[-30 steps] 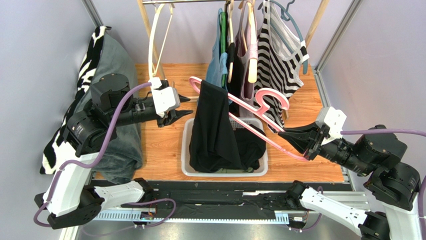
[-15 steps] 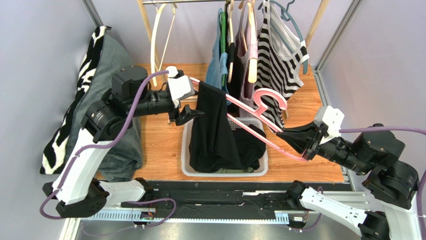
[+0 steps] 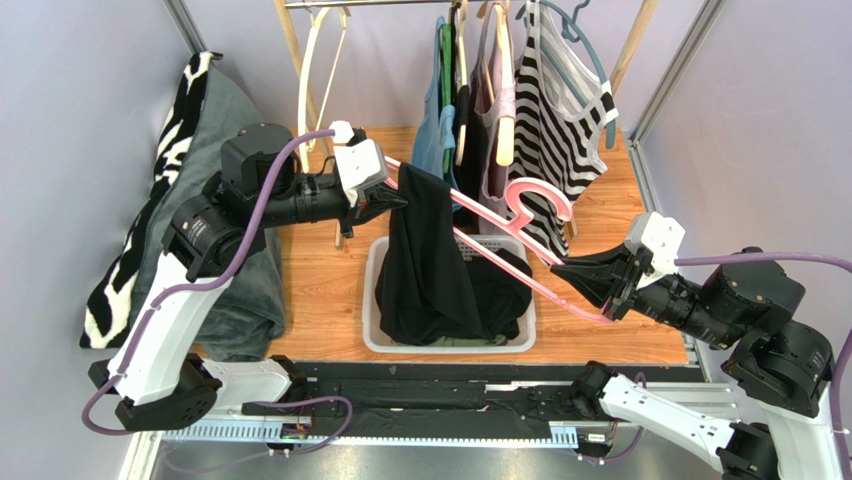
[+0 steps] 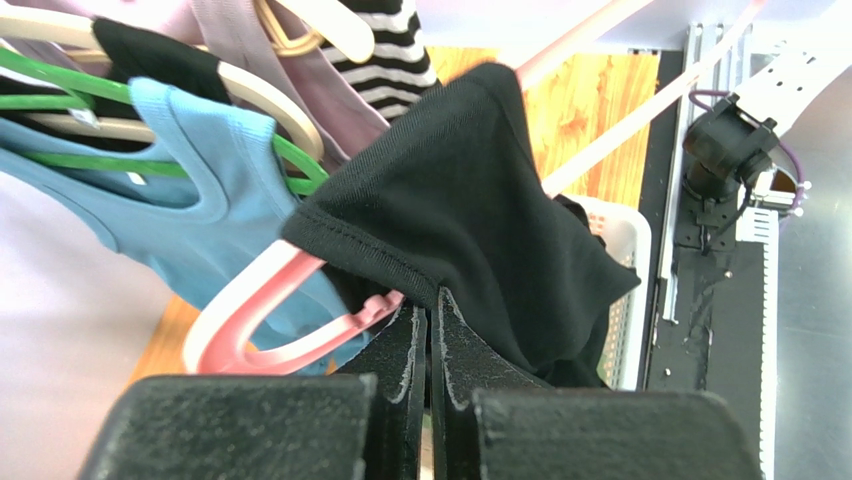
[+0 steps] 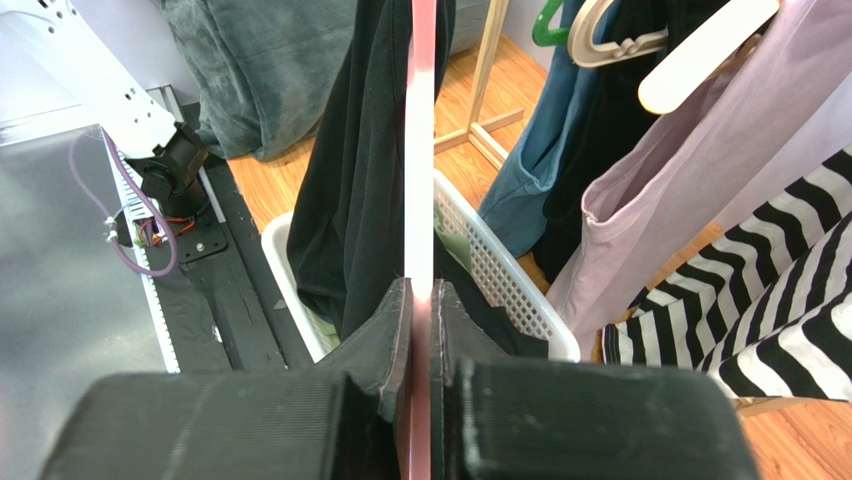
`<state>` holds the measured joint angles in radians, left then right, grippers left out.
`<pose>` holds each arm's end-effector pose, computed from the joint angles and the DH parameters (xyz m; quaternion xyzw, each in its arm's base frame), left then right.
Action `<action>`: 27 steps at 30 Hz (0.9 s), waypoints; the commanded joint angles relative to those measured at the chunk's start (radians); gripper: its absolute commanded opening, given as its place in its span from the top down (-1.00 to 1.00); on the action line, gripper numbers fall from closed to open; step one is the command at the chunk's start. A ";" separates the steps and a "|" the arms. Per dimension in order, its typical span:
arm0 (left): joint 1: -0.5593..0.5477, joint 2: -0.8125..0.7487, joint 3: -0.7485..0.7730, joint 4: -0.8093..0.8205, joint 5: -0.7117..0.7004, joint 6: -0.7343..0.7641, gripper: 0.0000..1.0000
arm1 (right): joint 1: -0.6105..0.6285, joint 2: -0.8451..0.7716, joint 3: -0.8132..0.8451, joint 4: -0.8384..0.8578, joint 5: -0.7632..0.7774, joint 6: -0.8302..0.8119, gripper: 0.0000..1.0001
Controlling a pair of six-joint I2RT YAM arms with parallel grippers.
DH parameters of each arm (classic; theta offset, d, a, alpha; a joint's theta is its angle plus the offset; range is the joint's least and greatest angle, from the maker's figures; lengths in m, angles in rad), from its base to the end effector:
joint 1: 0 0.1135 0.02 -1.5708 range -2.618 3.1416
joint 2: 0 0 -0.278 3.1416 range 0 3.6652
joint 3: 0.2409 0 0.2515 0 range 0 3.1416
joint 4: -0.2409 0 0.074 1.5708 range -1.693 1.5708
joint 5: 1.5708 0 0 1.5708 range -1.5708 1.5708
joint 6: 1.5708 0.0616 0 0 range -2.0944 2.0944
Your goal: Remove the tank top from the hanger
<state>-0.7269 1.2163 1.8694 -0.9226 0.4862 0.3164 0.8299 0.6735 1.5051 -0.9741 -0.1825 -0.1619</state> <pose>0.1339 -0.1576 0.5361 0.5113 0.5969 -0.3073 0.5365 0.0296 0.0490 0.4887 -0.4105 0.6335 0.2789 0.5936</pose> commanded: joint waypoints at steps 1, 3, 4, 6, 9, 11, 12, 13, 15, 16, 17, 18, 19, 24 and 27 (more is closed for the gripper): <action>-0.005 -0.026 0.040 0.034 -0.003 -0.020 1.00 | -0.002 -0.023 -0.006 0.068 0.020 0.009 1.00; -0.005 -0.023 0.043 0.036 -0.009 -0.019 1.00 | -0.003 -0.032 -0.006 0.058 0.025 0.013 1.00; -0.005 -0.023 0.046 0.041 -0.017 -0.020 1.00 | -0.002 -0.032 -0.003 0.043 0.028 0.015 1.00; -0.005 -0.023 0.068 0.053 -0.069 -0.017 1.00 | -0.002 -0.049 0.003 0.023 0.037 0.027 1.00; -0.005 -0.017 0.117 0.096 -0.186 -0.017 1.00 | -0.003 -0.080 0.001 -0.026 0.038 0.062 1.00; -0.005 -0.006 0.142 0.126 -0.269 -0.023 1.00 | -0.002 -0.124 -0.009 -0.067 0.043 0.085 1.00; -0.005 0.000 0.177 0.160 -0.387 -0.054 1.00 | -0.002 -0.147 -0.014 -0.080 0.051 0.122 1.00; -0.005 0.023 0.198 0.165 -0.427 -0.062 1.00 | -0.003 -0.190 -0.026 -0.092 0.057 0.137 1.00; -0.005 0.046 0.235 0.183 -0.460 -0.045 1.00 | 0.000 -0.242 -0.034 -0.095 0.052 0.183 1.00; -0.005 0.049 0.240 0.188 -0.462 -0.042 1.00 | -0.003 -0.262 -0.034 -0.095 0.051 0.214 1.00; -0.005 0.055 0.247 0.188 -0.454 -0.039 1.00 | -0.003 -0.300 -0.025 -0.098 0.061 0.226 1.00; -0.005 0.061 0.252 0.180 -0.427 -0.040 1.00 | -0.003 -0.314 -0.014 -0.104 0.069 0.235 1.00; -0.005 0.061 0.249 0.177 -0.410 -0.042 1.00 | -0.003 -0.327 0.000 -0.121 0.081 0.249 1.00; -0.028 0.072 0.247 0.156 -0.325 -0.054 1.00 | -0.014 -0.353 0.072 -0.130 0.169 0.248 1.00; -0.037 0.077 0.257 0.150 -0.321 -0.030 1.00 | -0.015 -0.339 0.076 -0.115 0.239 0.233 1.00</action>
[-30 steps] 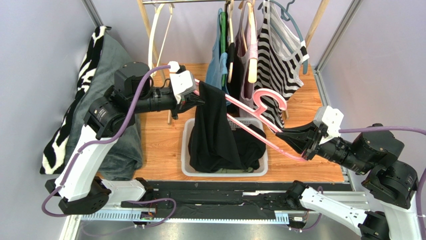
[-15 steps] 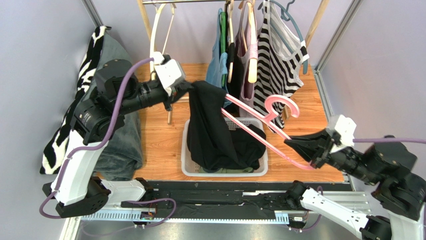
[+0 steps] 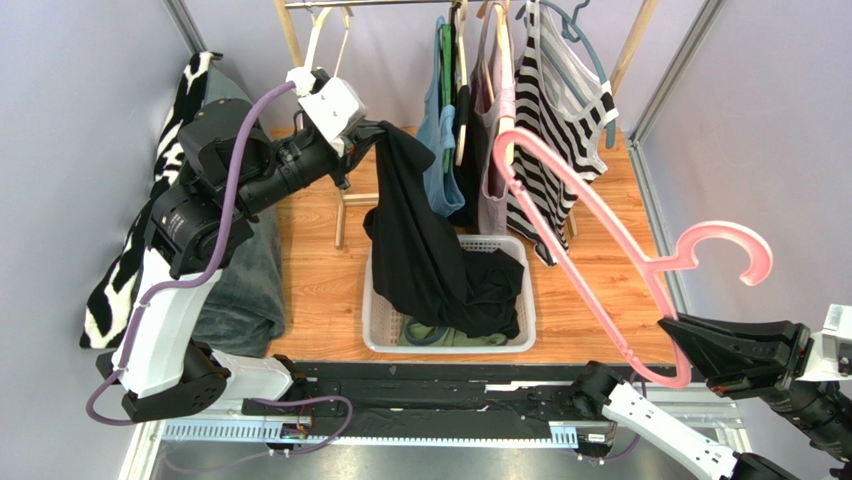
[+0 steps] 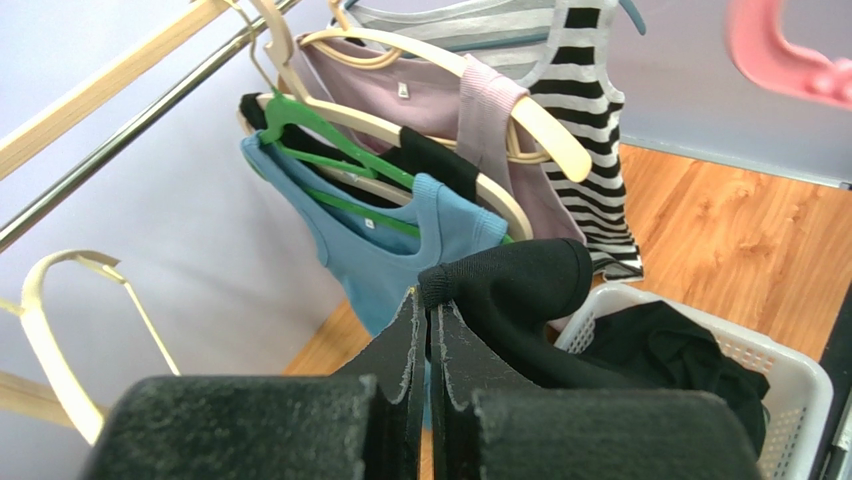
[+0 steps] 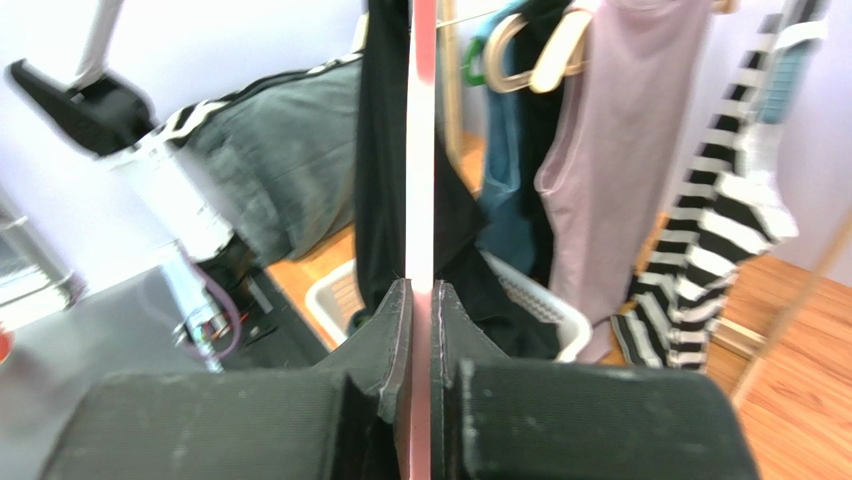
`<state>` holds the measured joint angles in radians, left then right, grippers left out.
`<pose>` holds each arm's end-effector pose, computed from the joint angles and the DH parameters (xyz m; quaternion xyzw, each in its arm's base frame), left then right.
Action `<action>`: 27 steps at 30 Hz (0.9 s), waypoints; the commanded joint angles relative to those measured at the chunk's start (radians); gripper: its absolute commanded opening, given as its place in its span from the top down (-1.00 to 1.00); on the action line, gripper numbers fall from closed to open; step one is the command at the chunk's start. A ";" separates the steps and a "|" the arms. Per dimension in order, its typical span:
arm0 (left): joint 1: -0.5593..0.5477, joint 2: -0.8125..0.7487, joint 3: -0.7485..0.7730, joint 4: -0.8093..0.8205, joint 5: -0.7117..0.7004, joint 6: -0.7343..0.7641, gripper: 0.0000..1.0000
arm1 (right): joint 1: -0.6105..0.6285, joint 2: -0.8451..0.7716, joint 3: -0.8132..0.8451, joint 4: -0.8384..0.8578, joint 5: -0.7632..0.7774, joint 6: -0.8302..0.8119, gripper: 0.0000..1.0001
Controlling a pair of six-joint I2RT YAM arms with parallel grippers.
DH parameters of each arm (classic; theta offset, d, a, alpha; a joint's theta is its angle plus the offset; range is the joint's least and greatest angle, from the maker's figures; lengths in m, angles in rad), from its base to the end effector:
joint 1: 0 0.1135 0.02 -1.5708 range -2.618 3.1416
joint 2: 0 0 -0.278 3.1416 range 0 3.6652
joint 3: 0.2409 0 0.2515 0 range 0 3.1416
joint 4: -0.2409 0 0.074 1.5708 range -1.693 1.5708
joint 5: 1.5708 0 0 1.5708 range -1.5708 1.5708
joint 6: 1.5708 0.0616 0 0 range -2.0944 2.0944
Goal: Remove the tank top from the hanger
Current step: Place the tank top in the bin.
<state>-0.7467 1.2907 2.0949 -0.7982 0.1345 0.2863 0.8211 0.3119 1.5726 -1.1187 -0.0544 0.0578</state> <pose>0.1444 -0.1449 0.5990 0.3888 0.5881 -0.2076 0.6781 -0.0659 -0.0658 0.4689 -0.2630 0.6001 0.3374 0.6759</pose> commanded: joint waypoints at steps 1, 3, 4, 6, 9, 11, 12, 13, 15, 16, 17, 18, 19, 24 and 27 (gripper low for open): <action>-0.023 -0.001 0.028 0.018 0.045 0.010 1.00 | -0.007 0.026 0.004 0.045 0.123 0.005 1.00; -0.031 -0.011 -0.008 -0.028 0.130 0.027 1.00 | -0.007 0.032 -0.012 0.071 0.152 -0.004 1.00; -0.055 -0.014 -0.031 -0.047 0.151 0.034 1.00 | -0.008 0.038 -0.019 0.080 0.168 -0.010 1.00; -0.094 -0.030 -0.135 -0.088 0.151 0.088 1.00 | -0.008 0.049 -0.025 0.102 0.176 -0.024 1.00; -0.147 -0.042 -0.270 -0.117 0.145 0.126 1.00 | -0.007 0.076 -0.034 0.117 0.160 -0.039 1.00; -0.170 -0.030 -0.311 -0.189 0.160 0.161 0.97 | -0.007 0.096 -0.034 0.114 0.153 -0.047 1.00; -0.177 0.002 -0.314 -0.226 0.160 0.172 0.82 | -0.008 0.099 -0.037 0.115 0.146 -0.049 1.00; -0.178 0.022 -0.308 -0.257 0.159 0.172 0.16 | -0.008 0.104 -0.040 0.114 0.143 -0.053 1.00; -0.180 0.080 -0.258 -0.344 0.154 0.171 -0.66 | -0.008 0.108 -0.046 0.115 0.140 -0.053 1.00; -0.180 0.093 -0.236 -0.363 0.143 0.168 -0.91 | -0.008 0.110 -0.049 0.115 0.137 -0.055 1.00; -0.181 0.102 -0.198 -0.374 0.122 0.168 -0.92 | -0.007 0.113 -0.051 0.114 0.131 -0.067 1.00; -0.180 0.099 -0.187 -0.369 0.113 0.171 -0.92 | -0.008 0.116 -0.054 0.109 0.128 -0.082 1.00; -0.180 0.090 -0.177 -0.362 0.111 0.178 -0.92 | -0.007 0.118 -0.054 0.106 0.125 -0.087 1.00; -0.180 -0.016 -0.200 -0.317 0.142 0.218 -0.93 | -0.007 0.144 -0.057 0.083 0.099 -0.088 1.00; -0.180 -0.080 -0.185 -0.319 0.155 0.208 -0.94 | -0.007 0.159 -0.065 0.074 0.077 -0.095 1.00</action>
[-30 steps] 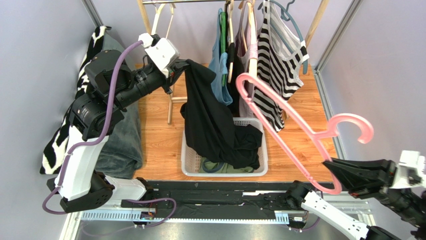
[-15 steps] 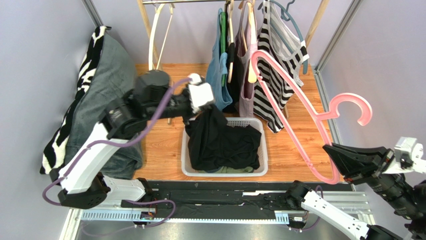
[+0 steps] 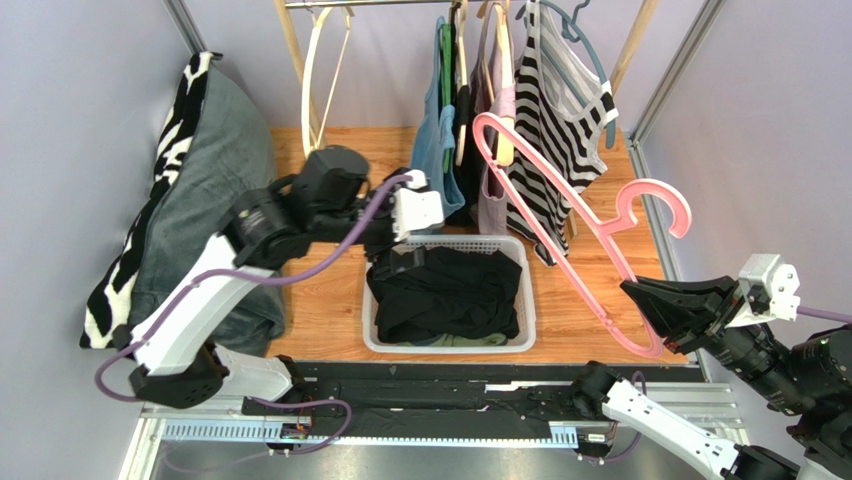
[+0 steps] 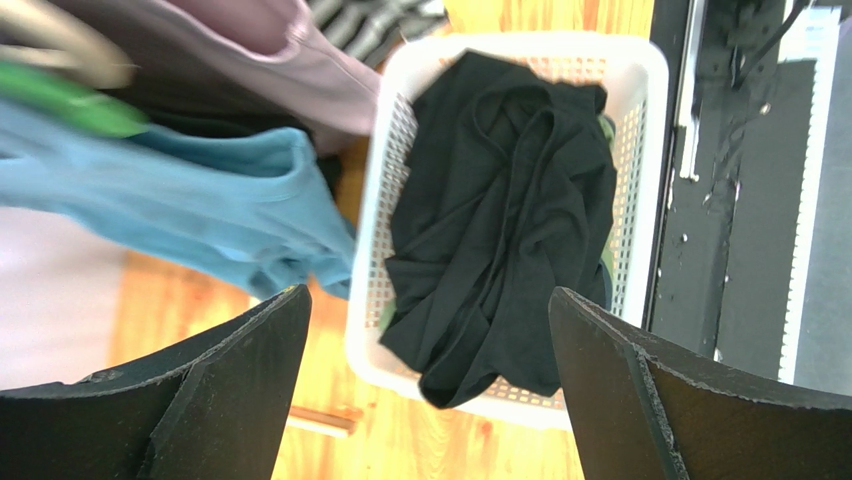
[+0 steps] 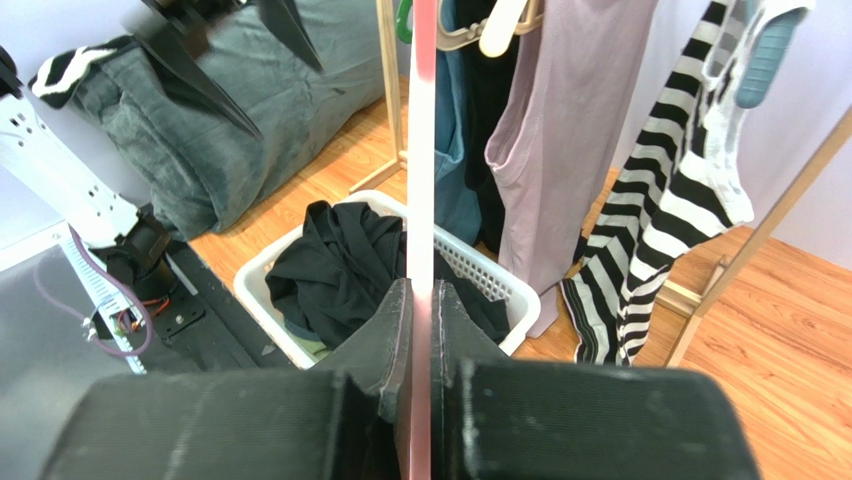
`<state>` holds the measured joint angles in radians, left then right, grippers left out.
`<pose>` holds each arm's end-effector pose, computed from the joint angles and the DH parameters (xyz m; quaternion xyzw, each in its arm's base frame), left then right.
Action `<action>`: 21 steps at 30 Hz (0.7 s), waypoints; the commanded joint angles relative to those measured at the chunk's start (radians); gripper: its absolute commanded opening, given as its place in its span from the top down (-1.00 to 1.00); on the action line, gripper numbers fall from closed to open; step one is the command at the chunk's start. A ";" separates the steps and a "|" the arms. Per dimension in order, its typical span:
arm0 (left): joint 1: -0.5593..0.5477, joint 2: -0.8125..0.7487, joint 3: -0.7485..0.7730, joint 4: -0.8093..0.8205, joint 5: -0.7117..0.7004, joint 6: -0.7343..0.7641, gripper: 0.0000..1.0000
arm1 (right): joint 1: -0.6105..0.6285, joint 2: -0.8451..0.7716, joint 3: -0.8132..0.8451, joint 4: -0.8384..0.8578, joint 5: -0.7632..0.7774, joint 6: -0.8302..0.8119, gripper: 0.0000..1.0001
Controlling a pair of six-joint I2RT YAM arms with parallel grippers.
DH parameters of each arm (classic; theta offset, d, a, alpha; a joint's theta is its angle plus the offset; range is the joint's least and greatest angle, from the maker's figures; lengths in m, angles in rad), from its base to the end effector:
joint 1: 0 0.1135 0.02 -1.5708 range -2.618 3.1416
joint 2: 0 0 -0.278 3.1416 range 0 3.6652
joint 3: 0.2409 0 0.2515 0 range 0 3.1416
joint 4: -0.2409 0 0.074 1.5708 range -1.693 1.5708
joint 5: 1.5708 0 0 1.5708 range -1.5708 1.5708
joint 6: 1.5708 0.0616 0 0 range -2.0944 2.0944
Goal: Remove the tank top from the hanger
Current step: Place the tank top in the bin.
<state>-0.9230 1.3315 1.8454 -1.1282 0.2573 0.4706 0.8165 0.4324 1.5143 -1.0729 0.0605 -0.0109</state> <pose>0.1362 -0.2060 0.4789 0.6103 0.6373 -0.2134 0.4192 -0.0214 -0.0282 0.4750 -0.2632 0.6529 0.2587 0.6615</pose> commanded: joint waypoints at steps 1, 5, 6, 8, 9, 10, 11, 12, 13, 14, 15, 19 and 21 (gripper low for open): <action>-0.004 -0.139 0.070 0.008 0.037 0.029 -0.94 | -0.002 0.042 -0.008 0.024 -0.085 -0.027 1.00; -0.001 -0.193 0.136 -0.005 0.053 0.046 -0.94 | -0.002 0.098 -0.022 -0.031 -0.272 -0.063 1.00; -0.002 -0.196 0.150 -0.008 0.051 0.057 -0.95 | -0.002 0.114 -0.026 -0.051 -0.312 -0.073 1.00; -0.002 -0.193 0.185 -0.024 0.048 0.105 -0.95 | -0.002 0.164 -0.048 -0.064 -0.427 -0.083 1.00; -0.002 -0.190 0.198 -0.036 0.053 0.121 -0.95 | -0.002 0.181 -0.057 -0.059 -0.448 -0.084 1.00; 0.000 -0.190 0.205 -0.053 0.056 0.141 -0.95 | -0.002 0.204 -0.072 -0.056 -0.488 -0.084 1.00; 0.001 -0.193 0.207 -0.061 0.060 0.145 -0.95 | -0.004 0.216 -0.075 -0.049 -0.508 -0.084 1.00; 0.001 -0.198 0.203 -0.067 0.069 0.149 -0.95 | -0.002 0.223 -0.078 -0.044 -0.528 -0.092 1.00; 0.003 -0.204 0.195 -0.086 0.085 0.158 -0.96 | -0.002 0.229 -0.083 -0.039 -0.562 -0.099 1.00; 0.003 -0.216 0.169 -0.102 0.135 0.161 -0.96 | 0.000 0.241 -0.086 -0.035 -0.577 -0.103 1.00; 0.003 -0.219 0.158 -0.128 0.170 0.172 -0.96 | -0.002 0.247 -0.085 -0.035 -0.588 -0.110 1.00; 0.003 -0.235 0.052 -0.202 0.287 0.189 -0.96 | -0.002 0.287 -0.068 -0.041 -0.634 -0.152 1.00; 0.003 -0.241 -0.003 -0.191 0.296 0.175 -0.96 | -0.002 0.305 -0.062 -0.041 -0.636 -0.165 1.00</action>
<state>-0.9211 1.0969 1.9160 -1.2652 0.4507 0.6254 0.8165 0.7300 1.4143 -1.1458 -0.4969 -0.1226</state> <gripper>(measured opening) 0.976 0.043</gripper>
